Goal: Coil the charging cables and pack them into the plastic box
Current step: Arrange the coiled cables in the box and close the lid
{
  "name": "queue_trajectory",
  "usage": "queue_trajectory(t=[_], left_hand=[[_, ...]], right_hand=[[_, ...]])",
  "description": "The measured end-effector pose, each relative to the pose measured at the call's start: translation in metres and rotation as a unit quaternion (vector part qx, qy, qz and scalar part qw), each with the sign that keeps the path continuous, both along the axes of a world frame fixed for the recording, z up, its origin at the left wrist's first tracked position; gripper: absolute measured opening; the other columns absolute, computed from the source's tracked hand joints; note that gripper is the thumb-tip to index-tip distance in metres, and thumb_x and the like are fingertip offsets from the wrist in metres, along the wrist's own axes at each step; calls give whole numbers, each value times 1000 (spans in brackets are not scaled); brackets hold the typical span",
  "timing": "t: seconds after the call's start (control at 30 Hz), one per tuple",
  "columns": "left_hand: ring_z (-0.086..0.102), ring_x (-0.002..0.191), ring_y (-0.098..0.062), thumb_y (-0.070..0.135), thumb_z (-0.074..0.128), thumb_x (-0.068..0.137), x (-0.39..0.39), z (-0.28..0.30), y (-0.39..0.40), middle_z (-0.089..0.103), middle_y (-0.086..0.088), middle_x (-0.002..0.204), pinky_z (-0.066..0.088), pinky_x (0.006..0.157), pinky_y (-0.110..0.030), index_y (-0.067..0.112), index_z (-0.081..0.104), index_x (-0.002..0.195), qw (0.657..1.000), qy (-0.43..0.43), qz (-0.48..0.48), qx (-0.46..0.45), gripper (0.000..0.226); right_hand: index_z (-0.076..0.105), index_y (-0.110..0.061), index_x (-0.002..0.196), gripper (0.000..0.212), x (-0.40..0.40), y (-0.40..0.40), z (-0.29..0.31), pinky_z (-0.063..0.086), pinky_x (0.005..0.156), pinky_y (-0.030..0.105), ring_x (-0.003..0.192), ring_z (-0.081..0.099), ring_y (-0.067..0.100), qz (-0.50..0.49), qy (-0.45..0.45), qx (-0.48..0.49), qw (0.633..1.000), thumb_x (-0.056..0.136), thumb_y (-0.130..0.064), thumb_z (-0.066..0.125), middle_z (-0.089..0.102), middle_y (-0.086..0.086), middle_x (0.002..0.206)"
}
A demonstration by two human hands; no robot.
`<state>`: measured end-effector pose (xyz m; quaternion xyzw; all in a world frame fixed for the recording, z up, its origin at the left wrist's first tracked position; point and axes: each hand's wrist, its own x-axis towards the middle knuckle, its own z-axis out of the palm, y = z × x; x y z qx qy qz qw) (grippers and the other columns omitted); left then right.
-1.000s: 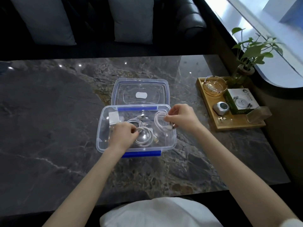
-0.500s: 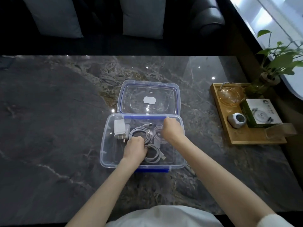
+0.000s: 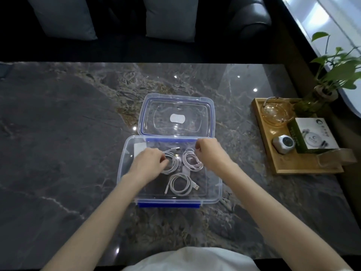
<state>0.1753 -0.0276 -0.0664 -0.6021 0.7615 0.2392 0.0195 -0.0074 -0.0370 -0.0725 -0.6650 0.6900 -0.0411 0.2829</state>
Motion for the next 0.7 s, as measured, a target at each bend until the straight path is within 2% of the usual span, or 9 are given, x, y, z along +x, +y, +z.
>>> queue_trajectory(t=[0.13, 0.23, 0.3, 0.37, 0.47, 0.57, 0.63, 0.7], left_hand=[[62, 88, -30, 31, 46, 92, 12, 26, -32, 69, -12, 90, 47, 73, -38, 7, 65, 85, 990, -40, -116, -66, 32], [62, 89, -32, 30, 42, 94, 18, 36, -60, 68, -12, 91, 46, 69, -36, 6, 63, 85, 977, -82, -130, -148, 33], [63, 92, -33, 26, 42, 95, 21, 34, -82, 67, -13, 95, 47, 69, -37, 6, 63, 89, 968, -125, -135, -170, 30], [61, 100, -31, 17, 45, 93, 22, 25, -106, 65, -11, 103, 50, 73, -37, 8, 62, 99, 949, -219, -173, -144, 21], [56, 113, -28, 7, 42, 91, 23, 7, -133, 60, -9, 118, 49, 83, -37, 7, 57, 112, 915, -334, -208, -88, 26], [53, 118, -29, 6, 39, 93, 29, -13, -148, 58, -10, 125, 48, 88, -37, 7, 55, 118, 901, -383, -193, -62, 30], [52, 118, -30, 8, 38, 94, 38, -26, -153, 57, -11, 126, 47, 88, -38, 8, 55, 119, 905, -390, -162, -40, 31], [55, 116, -33, 12, 37, 95, 46, -36, -154, 58, -13, 124, 47, 89, -40, 7, 56, 118, 919, -370, -132, -22, 30]], right_hand=[[66, -4, 91, 18, -30, -3, 26, 53, 72, 42, 76, 63, 30, 29, -39, -124, 991, 88, -12, 50, 71, 13, 85], [65, -6, 88, 19, -53, -13, 26, 51, 66, 40, 75, 62, 31, -31, -13, -167, 985, 89, -18, 51, 71, 12, 83], [63, -5, 87, 23, -63, -24, 17, 49, 66, 39, 77, 61, 35, -67, 27, -120, 990, 89, -23, 50, 69, 14, 85], [62, -4, 86, 27, -68, -35, 3, 48, 67, 38, 81, 61, 36, -72, 68, -47, 994, 89, -25, 47, 68, 17, 90], [61, -1, 84, 30, -64, -45, -17, 40, 66, 33, 87, 60, 37, -63, 83, 35, 994, 89, -26, 45, 65, 20, 95], [54, -4, 77, 30, -60, -51, -32, 37, 67, 32, 88, 58, 35, -85, 59, 86, 991, 90, -29, 46, 63, 21, 92], [49, -4, 69, 32, -61, -53, -40, 37, 64, 30, 79, 56, 32, -115, 31, 108, 987, 89, -29, 50, 57, 16, 79], [47, -6, 61, 32, -63, -56, -47, 37, 55, 28, 64, 54, 26, -170, -37, 126, 977, 86, -25, 54, 53, 7, 64]])
